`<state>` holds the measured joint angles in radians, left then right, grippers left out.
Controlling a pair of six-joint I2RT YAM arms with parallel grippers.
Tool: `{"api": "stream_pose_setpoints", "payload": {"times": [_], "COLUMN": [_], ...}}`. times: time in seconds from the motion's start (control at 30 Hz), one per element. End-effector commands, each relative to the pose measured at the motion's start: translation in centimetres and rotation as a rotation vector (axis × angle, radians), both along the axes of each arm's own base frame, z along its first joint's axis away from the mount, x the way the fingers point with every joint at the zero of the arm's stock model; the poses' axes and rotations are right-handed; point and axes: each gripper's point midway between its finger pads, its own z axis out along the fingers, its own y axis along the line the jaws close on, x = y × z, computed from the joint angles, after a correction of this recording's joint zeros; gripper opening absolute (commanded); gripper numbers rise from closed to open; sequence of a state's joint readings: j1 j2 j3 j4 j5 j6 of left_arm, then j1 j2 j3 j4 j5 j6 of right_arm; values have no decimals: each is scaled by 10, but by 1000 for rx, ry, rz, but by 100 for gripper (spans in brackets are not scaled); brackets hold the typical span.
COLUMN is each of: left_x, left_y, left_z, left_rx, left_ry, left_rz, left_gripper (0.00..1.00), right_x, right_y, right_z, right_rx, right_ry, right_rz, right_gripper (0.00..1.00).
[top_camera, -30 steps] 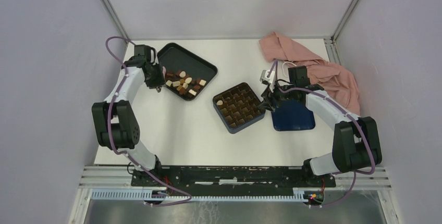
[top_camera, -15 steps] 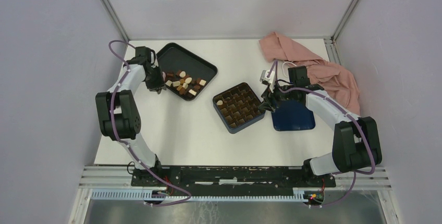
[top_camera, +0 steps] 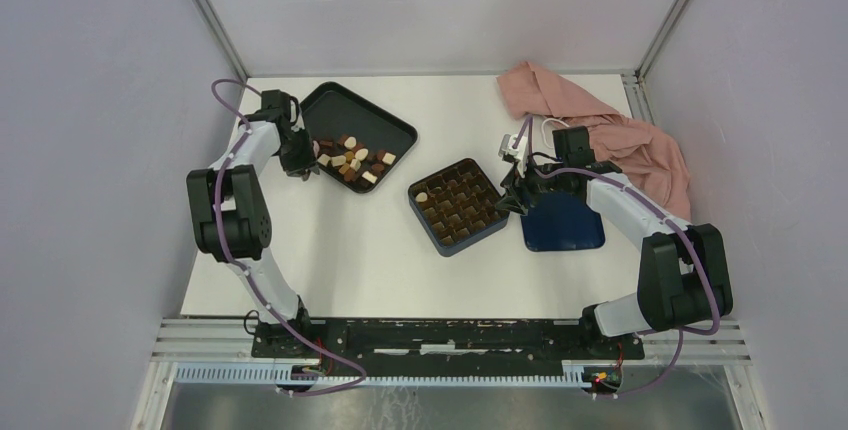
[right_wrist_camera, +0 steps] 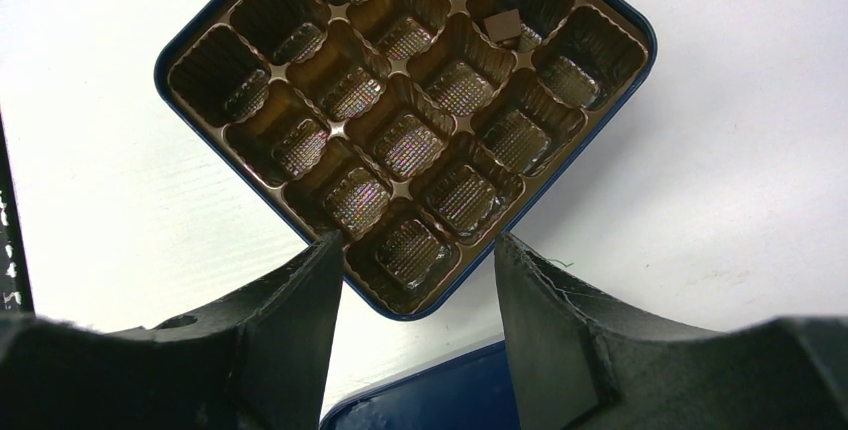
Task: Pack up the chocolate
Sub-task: Pick up the fake chocolate from the plate.
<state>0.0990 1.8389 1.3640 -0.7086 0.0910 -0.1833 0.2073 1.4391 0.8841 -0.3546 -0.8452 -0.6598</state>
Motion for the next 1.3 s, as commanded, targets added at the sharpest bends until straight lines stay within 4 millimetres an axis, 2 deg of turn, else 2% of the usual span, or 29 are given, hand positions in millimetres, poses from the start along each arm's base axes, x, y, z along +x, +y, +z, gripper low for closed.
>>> {"api": "stream_pose_setpoints", "payload": {"times": [0.0,0.83,0.9,1.1,1.17,1.27], "left_x": [12,15,16,18,18,19], "left_y": [1,-2,-3,-4,-3,-2], "left_z": [9,-5,-5,3,6,13], "left_rx": [0,-25,-30,-34,-30,-19], "left_ry": [-39,8,5,-18,-31,-58], "left_rz": [-45,-51,-53,-54,-52,-48], "left_gripper": [38,36,32,6,2,2], "right_x": [9,8,9,8,9,9], "right_y": [5,5,5,5,5,5], "right_z": [22,24,24,23,24,23], "right_rx": [31,32,32,32,31,30], "right_ry": [-67,-71,-72,-70,-72,-69], "right_rz": [25,29,29,30,29,28], "right_gripper": [63,63,63,63,63,63]}}
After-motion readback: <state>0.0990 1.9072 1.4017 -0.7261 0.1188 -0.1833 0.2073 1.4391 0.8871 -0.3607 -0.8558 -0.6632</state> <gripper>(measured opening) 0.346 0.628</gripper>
